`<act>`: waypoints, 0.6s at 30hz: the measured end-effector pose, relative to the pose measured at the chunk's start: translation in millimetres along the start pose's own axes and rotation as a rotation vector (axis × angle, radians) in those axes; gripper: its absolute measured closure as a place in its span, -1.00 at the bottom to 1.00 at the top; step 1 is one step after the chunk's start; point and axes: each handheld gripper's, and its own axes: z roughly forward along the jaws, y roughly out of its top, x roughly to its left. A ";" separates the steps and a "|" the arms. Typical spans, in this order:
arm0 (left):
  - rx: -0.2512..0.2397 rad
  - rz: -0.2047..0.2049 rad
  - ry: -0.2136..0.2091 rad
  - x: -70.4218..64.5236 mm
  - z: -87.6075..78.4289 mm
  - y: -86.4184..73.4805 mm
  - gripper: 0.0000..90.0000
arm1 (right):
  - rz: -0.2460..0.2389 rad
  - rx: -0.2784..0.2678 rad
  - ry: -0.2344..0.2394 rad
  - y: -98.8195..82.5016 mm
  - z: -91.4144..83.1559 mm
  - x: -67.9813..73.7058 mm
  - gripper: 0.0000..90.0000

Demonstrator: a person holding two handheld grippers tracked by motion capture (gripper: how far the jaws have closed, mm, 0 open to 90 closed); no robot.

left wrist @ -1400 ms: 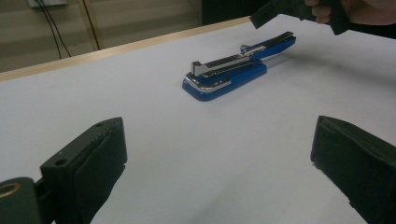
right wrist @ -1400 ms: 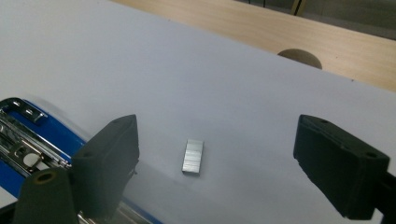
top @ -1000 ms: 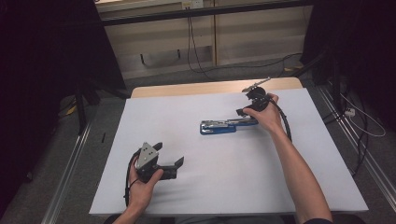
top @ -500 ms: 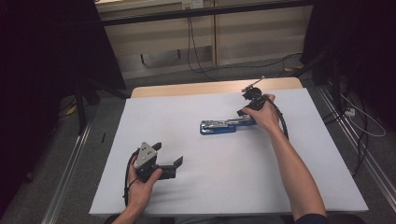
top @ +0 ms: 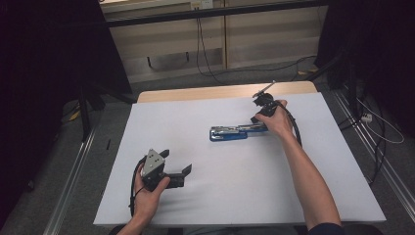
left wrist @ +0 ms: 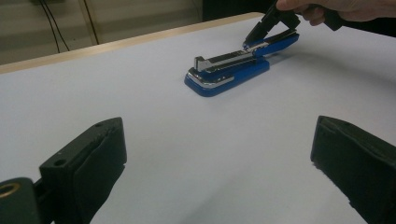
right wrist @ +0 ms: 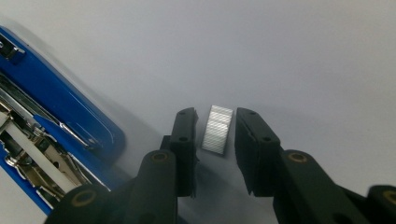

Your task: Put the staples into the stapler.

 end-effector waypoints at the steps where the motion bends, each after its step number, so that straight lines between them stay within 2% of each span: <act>1: 0.000 0.000 0.000 0.0 0.0 0.0 -0.92 | -0.005 0.002 -0.001 0.0 0.1 0.1 0.56; 6: 0.000 0.000 -0.004 0.4 0.4 0.1 -0.92 | 0.011 0.014 -0.014 0.8 0.4 3.0 0.53; 8: -0.004 -0.002 -0.003 0.9 0.1 0.4 -0.92 | -0.004 0.027 -0.028 2.1 0.8 5.2 0.52; 14: -0.003 -0.005 -0.002 1.4 -0.6 0.3 -0.92 | -0.005 0.043 -0.044 4.2 1.2 8.2 0.54; 16: -0.001 -0.003 -0.001 1.5 -0.1 0.2 -0.92 | -0.010 0.047 -0.046 4.8 1.3 8.5 0.60; 18: 0.000 -0.002 -0.003 1.8 0.0 0.2 -0.92 | -0.006 0.047 -0.036 4.6 0.7 8.1 0.75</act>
